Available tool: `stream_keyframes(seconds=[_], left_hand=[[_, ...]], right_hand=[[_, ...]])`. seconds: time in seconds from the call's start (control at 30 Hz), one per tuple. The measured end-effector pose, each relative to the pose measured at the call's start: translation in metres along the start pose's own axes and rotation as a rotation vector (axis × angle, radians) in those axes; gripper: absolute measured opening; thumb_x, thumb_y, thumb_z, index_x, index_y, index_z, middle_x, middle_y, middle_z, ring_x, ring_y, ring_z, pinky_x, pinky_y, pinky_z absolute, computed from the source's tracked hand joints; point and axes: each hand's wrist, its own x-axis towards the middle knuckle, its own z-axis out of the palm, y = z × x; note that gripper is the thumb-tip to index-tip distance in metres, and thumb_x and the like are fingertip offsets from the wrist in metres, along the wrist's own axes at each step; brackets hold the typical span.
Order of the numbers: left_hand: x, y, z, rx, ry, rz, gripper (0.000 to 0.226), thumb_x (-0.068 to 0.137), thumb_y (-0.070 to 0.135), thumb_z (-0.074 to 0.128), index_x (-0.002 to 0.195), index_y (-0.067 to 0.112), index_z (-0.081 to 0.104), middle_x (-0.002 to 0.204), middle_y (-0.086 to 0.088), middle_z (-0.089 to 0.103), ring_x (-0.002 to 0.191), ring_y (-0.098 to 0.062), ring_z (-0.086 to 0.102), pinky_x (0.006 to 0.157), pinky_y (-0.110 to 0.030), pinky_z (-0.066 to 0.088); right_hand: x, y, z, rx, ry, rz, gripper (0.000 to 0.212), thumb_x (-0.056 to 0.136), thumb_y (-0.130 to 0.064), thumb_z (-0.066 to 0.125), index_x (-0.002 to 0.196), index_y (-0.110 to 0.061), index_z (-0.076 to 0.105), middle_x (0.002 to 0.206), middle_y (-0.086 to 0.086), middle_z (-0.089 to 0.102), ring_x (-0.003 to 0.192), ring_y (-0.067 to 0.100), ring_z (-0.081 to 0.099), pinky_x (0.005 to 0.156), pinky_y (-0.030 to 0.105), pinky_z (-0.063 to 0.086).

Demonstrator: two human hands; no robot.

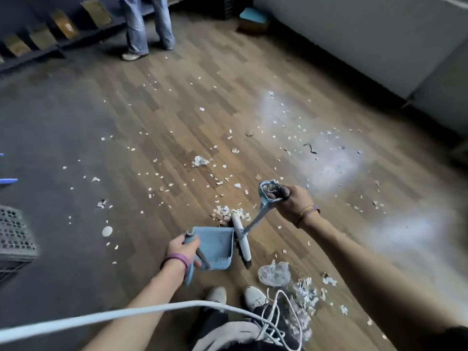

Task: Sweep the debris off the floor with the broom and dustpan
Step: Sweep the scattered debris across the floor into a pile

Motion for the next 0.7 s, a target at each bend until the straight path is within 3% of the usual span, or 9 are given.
stream_keyframes(seconds=[0.1,0.2,0.3,0.43,0.57,0.7], left_hand=[[-0.004,0.007,0.008,0.141,-0.15,0.077,0.002,0.086,0.01,0.062,0.089,0.011,0.062,0.064,-0.01,0.053,0.019,-0.011,0.04,0.027,-0.015,0.035],[-0.011,0.009,0.019,0.25,-0.294,0.14,0.012,0.086,0.009,0.061,0.097,0.01,0.064,0.07,-0.012,0.055,0.02,-0.011,0.041,0.027,-0.015,0.035],[-0.024,0.007,0.031,0.32,-0.386,0.187,0.02,0.084,0.01,0.061,0.103,0.012,0.064,0.078,-0.013,0.058,0.024,-0.013,0.044,0.029,-0.016,0.037],[-0.054,0.005,0.06,0.371,-0.497,0.233,0.02,0.085,0.01,0.06,0.104,0.011,0.065,0.072,-0.009,0.054,0.022,-0.012,0.042,0.029,-0.016,0.037],[-0.093,-0.002,0.1,0.424,-0.572,0.278,0.017,0.087,0.013,0.059,0.103,0.014,0.063,0.085,-0.011,0.057,0.022,-0.011,0.044,0.029,-0.015,0.037],[-0.13,-0.024,0.144,0.478,-0.63,0.306,0.012,0.087,0.013,0.06,0.099,0.016,0.062,0.082,-0.01,0.059,0.024,-0.012,0.045,0.03,-0.016,0.037]], right_hand=[[-0.04,0.013,-0.011,-0.026,0.1,0.049,0.047,0.075,-0.058,0.053,0.074,-0.012,0.06,0.07,0.005,0.065,0.075,0.03,0.063,0.063,0.033,0.05],[-0.084,0.031,-0.024,-0.09,0.201,0.109,0.059,0.076,-0.066,0.049,0.089,-0.012,0.069,0.082,0.008,0.071,0.079,0.029,0.064,0.067,0.035,0.054],[-0.124,0.055,-0.041,-0.069,0.332,0.208,0.069,0.064,-0.074,0.039,0.079,-0.012,0.066,0.077,0.009,0.069,0.074,0.031,0.062,0.066,0.038,0.053],[-0.169,0.099,-0.071,0.12,0.499,0.41,0.047,0.076,-0.053,0.069,0.059,-0.013,0.051,0.059,0.005,0.052,0.057,0.025,0.048,0.057,0.037,0.045],[-0.223,0.157,-0.102,0.451,0.655,0.555,0.021,0.082,-0.027,0.073,0.07,-0.017,0.059,0.07,0.008,0.058,0.05,0.013,0.051,0.061,0.037,0.05],[-0.29,0.212,-0.126,0.625,0.811,0.692,0.024,0.083,-0.009,0.071,0.07,-0.02,0.054,0.068,0.002,0.056,0.037,-0.004,0.051,0.043,0.015,0.045]])
